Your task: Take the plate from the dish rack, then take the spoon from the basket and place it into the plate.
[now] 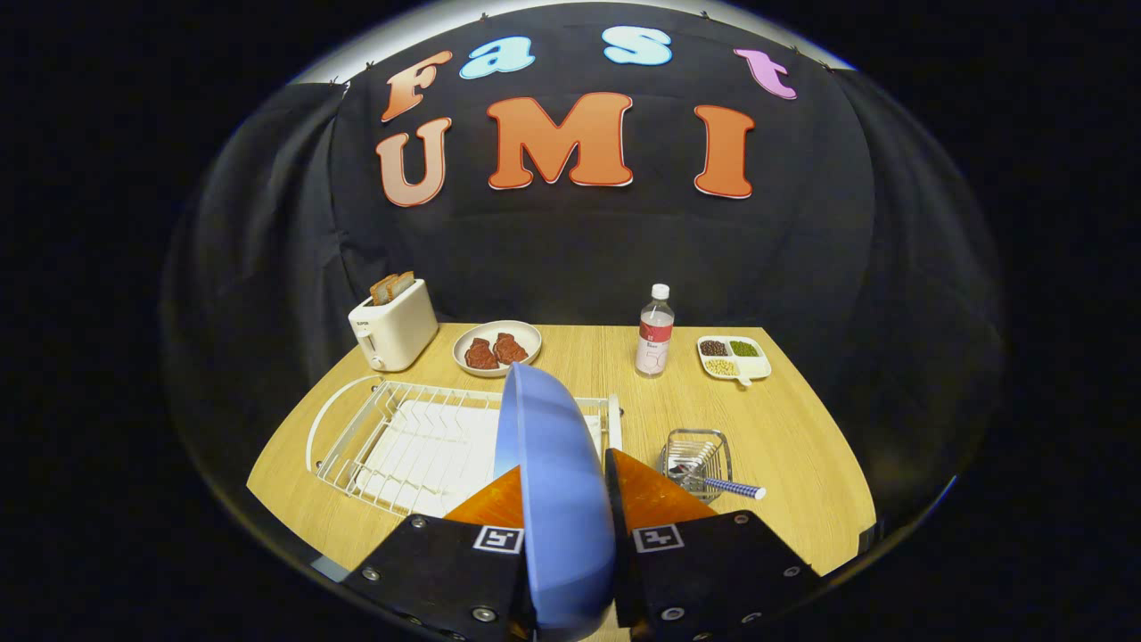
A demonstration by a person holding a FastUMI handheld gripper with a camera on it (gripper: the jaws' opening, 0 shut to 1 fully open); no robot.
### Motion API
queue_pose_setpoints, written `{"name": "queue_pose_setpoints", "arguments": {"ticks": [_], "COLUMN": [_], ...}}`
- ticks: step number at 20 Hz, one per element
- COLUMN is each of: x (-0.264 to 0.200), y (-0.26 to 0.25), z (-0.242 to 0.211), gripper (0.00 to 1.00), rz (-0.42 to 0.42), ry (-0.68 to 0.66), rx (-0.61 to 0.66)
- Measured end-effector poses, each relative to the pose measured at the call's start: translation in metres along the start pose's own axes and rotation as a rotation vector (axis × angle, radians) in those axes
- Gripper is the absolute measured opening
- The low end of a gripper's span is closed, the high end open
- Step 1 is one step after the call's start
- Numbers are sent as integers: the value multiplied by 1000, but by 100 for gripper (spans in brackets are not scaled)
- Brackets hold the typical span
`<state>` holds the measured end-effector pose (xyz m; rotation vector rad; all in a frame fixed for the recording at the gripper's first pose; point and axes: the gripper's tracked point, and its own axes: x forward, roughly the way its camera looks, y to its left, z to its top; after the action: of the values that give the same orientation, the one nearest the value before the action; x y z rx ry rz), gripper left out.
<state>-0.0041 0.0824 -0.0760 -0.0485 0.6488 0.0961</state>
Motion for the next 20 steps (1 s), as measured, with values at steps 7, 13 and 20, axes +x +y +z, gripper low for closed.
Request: {"name": "queue_pose_setpoints", "arguments": {"ticks": [7,13,20], "x": [-27,-23,-8], "y": [-1,5,3], "z": [-62,-129,-164], "gripper": [30,30,30], "rz": [55,148,211], "ry": [8,117,156], "rx": [-2,81,210]}}
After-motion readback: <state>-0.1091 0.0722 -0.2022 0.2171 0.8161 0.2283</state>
